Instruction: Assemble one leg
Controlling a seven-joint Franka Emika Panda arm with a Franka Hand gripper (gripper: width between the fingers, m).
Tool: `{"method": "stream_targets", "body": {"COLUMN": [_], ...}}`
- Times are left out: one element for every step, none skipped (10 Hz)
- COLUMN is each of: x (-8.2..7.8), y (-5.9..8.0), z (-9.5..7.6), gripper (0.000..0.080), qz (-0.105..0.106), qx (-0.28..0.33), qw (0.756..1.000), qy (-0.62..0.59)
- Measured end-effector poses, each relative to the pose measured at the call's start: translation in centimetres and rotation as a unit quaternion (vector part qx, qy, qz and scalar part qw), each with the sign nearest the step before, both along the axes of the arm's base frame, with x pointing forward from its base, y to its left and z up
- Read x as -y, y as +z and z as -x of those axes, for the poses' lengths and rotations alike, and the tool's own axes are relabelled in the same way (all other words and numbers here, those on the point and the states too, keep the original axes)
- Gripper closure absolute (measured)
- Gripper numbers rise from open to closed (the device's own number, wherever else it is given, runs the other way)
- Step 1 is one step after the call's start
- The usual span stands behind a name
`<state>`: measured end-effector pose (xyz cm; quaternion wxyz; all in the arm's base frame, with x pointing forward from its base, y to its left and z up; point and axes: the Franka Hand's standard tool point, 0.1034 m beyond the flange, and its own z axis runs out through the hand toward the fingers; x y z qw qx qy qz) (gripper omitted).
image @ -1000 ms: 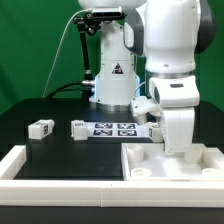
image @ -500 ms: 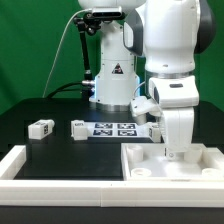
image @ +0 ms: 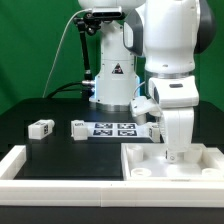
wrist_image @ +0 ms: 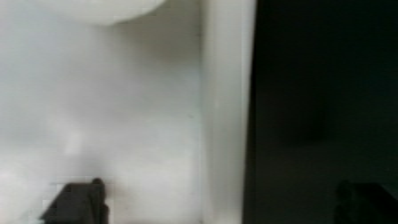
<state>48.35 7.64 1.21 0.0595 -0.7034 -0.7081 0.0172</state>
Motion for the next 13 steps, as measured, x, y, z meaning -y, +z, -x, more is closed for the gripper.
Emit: {"method": "stream_targets", "body": {"x": [0.0,0.1,0.1,0.0,-0.1,-0.1,-0.1,-0.1,-0.1,-0.1,-0.1,-0.1,-0.2], "y": [0.0,0.4,1.4,2.6,3.5,4.1,4.5,4.3,4.2,4.2,4.2,4.1,4.2], "z": [0.0,0.3,0.9,1.4,1.8,2.1,2.5,2.5,2.5,2.5,2.6,2.9,3.5], "gripper": [0.0151,0.0151,0.0151,0.0151,0.0151,0.0151,0.0151,0.0151,0.0151,0.0151,0.0151,0.0151,0.0151], "qz": [0.0,0.002,0.008,0.015,0.018,0.022,0.025,0.025,0.026,0.029,0.034,0.039,0.042], "qx": [0.0,0.001,0.004,0.009,0.014,0.016,0.018,0.015,0.014,0.012,0.01,0.003,0.0], "qw": [1.0,1.0,1.0,1.0,1.0,0.999,0.998,0.998,0.997,0.994,0.987,0.967,0.936], "qy": [0.0,-0.001,-0.013,-0.02,-0.021,-0.031,-0.046,-0.06,-0.067,-0.103,-0.155,-0.251,-0.349]}}
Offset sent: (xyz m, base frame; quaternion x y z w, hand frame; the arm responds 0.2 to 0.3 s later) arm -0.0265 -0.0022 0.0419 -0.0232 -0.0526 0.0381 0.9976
